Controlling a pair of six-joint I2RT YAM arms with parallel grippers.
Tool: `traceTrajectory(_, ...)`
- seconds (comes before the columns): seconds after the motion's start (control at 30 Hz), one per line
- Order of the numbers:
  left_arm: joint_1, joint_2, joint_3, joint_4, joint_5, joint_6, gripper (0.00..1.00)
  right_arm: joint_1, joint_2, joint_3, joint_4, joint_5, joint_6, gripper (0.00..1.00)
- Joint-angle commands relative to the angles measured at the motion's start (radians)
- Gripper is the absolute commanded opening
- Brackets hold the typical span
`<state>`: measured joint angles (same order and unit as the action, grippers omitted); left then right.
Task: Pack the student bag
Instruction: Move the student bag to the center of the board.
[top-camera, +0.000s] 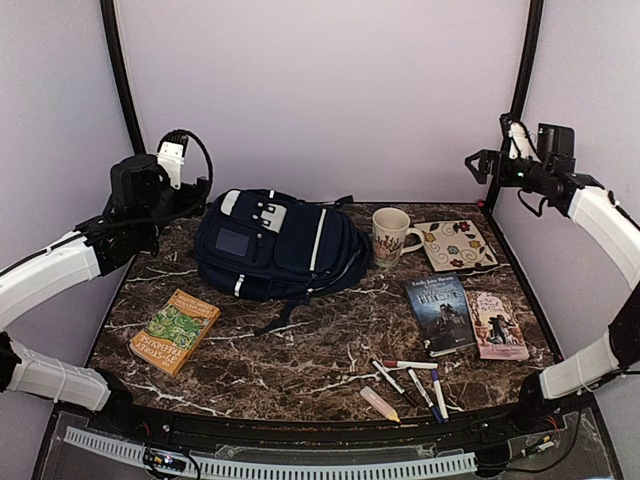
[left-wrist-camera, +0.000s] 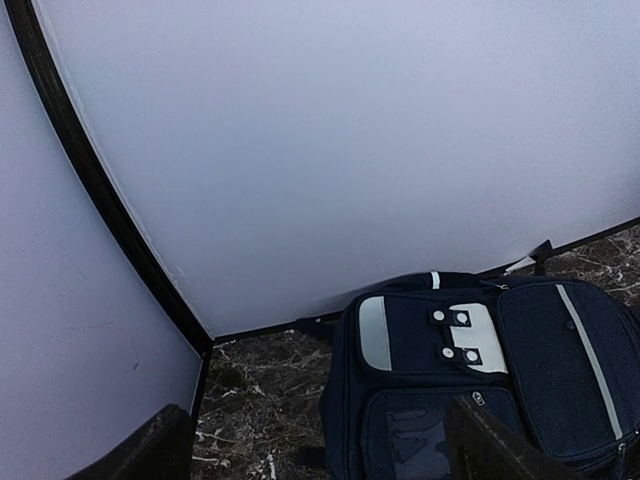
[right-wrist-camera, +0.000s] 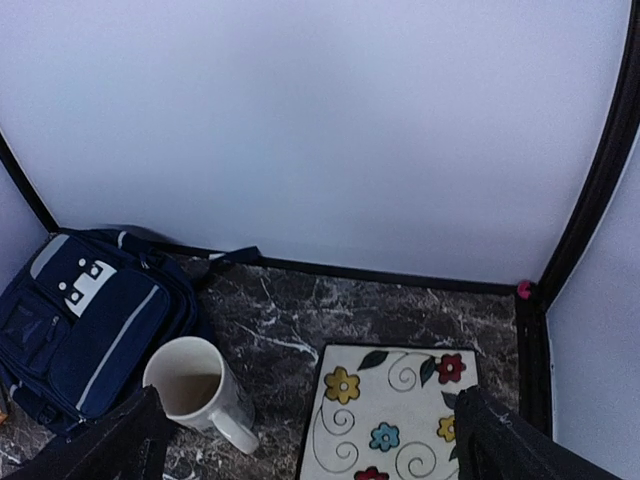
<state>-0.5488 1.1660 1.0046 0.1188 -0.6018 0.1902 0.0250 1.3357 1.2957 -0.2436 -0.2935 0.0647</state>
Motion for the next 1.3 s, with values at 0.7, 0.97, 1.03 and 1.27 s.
traceTrajectory(0.7, -0.324, 0.39, 0.196, -0.253, 0.491, -0.306, 0.52, -0.056, -0.252, -0.591, 0.097, -0.053, -0.226, 0.76)
traceTrajectory(0.97, -0.394, 0.678, 0.432, -0.296, 0.516, -0.325, 0.52, -0.059, -0.283, -0.624, 0.141, -0.06, -0.266, 0.75)
traceTrajectory(1.03, -0.398, 0.743, 0.489, -0.303, 0.513, -0.326, 0.52, -0.06, -0.285, -0.629, 0.149, -0.062, -0.278, 0.75)
traceTrajectory(1.27, -0.403, 0.924, 0.67, -0.311, 0.452, -0.33, 0.48, -0.061, -0.289, -0.629, 0.166, -0.046, -0.305, 0.75)
